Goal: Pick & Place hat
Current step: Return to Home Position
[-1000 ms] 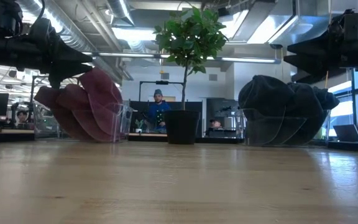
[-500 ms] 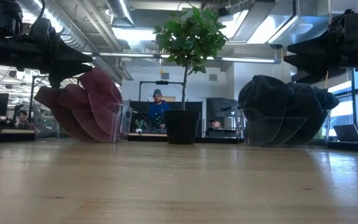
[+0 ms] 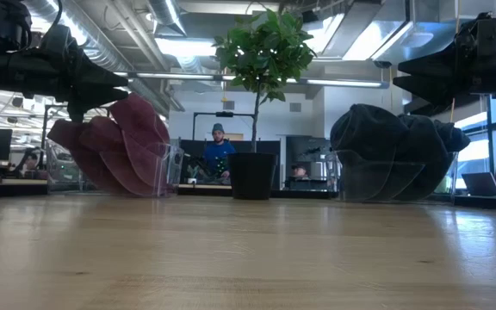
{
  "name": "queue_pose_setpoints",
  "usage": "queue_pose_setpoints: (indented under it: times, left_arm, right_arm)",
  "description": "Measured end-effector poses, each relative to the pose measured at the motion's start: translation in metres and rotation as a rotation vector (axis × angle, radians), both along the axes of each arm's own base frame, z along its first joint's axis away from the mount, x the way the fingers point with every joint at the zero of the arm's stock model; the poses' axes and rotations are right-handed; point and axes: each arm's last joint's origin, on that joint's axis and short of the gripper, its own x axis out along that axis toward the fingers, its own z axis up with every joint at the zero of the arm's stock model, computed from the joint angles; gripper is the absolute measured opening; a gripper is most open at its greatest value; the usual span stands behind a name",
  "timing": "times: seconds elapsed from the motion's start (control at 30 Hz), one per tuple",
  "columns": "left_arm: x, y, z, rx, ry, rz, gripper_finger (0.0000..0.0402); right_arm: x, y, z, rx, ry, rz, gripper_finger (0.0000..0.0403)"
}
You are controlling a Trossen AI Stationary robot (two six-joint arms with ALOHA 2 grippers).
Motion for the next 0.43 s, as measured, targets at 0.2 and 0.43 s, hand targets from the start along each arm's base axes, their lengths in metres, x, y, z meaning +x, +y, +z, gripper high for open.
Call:
queue_pose_setpoints:
  times: [0.2,0.43]
  left_arm:
    - [0.0000,0.0000,0.0000,0.000,0.000,0.000,0.0152]
    - [0.0000,0.0000,0.0000,0.000,0.000,0.000,0.0148]
  right_arm:
    - [0.0000,0.0000,0.0000,0.000,0.000,0.000,0.0217]
    - [0.0000,0.0000,0.0000,0.000,0.000,0.000,0.0217]
